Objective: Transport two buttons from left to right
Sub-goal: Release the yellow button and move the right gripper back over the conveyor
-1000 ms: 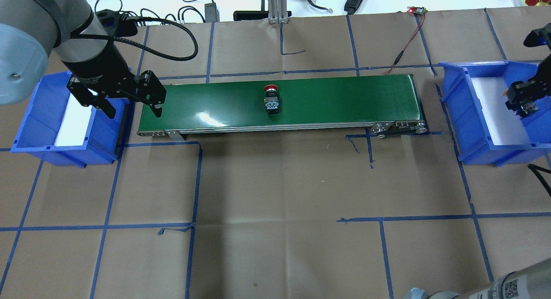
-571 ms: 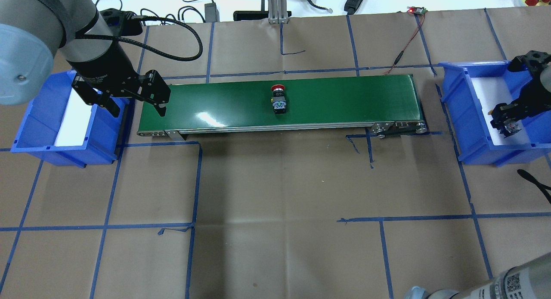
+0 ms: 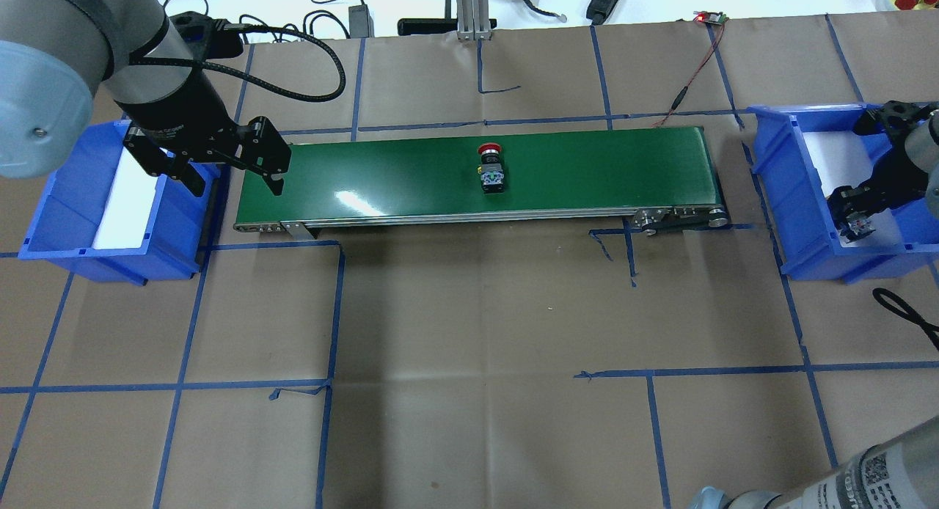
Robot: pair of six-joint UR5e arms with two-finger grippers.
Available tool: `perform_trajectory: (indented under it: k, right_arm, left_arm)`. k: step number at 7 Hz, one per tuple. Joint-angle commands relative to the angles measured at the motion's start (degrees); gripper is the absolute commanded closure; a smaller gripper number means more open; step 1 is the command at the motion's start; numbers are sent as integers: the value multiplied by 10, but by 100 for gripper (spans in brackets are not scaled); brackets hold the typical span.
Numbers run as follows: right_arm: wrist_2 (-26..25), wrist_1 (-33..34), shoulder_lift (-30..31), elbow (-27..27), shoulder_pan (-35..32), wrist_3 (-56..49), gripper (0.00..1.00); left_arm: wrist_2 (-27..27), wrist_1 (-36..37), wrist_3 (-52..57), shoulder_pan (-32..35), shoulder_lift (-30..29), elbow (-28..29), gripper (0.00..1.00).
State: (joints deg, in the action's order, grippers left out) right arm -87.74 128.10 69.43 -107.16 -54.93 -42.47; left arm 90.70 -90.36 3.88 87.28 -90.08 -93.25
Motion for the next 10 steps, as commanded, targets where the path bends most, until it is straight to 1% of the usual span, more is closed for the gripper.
perform_trajectory:
  k: [1, 2, 3, 4, 5, 6, 7, 8, 9, 10]
  right_arm:
    - [-1, -1, 5, 4, 0, 0, 4]
    - [-1, -2, 10, 7, -1, 1, 1]
    - [-6, -10, 20, 26, -3, 2, 1]
    - [-8, -21, 45, 45, -4, 7, 1]
    - [-5, -58, 69, 62, -6, 25, 1]
    - [-5, -92, 78, 90, -13, 72, 1]
    - [-6, -126, 84, 124, -45, 94, 1]
    - [-10, -171, 84, 165, -100, 147, 1]
    - [-14, -221, 85, 194, -154, 222, 0]
    - [-15, -239, 85, 215, -213, 287, 0]
  left_arm:
    - [0, 0, 0, 0, 0, 0, 0]
    - [0, 0, 0, 0, 0, 0, 0]
    - [0, 0, -1, 0, 0, 0, 0]
    - [0, 0, -1, 0, 0, 1, 0]
    - [0, 0, -1, 0, 0, 1, 0]
    - [-1, 0, -2, 1, 0, 0, 0]
    - [-1, 0, -2, 0, 0, 1, 0]
    - [-1, 0, -4, 0, 0, 1, 0]
    - [-1, 0, -4, 1, -1, 1, 0]
    - [-1, 0, -4, 1, -1, 1, 0]
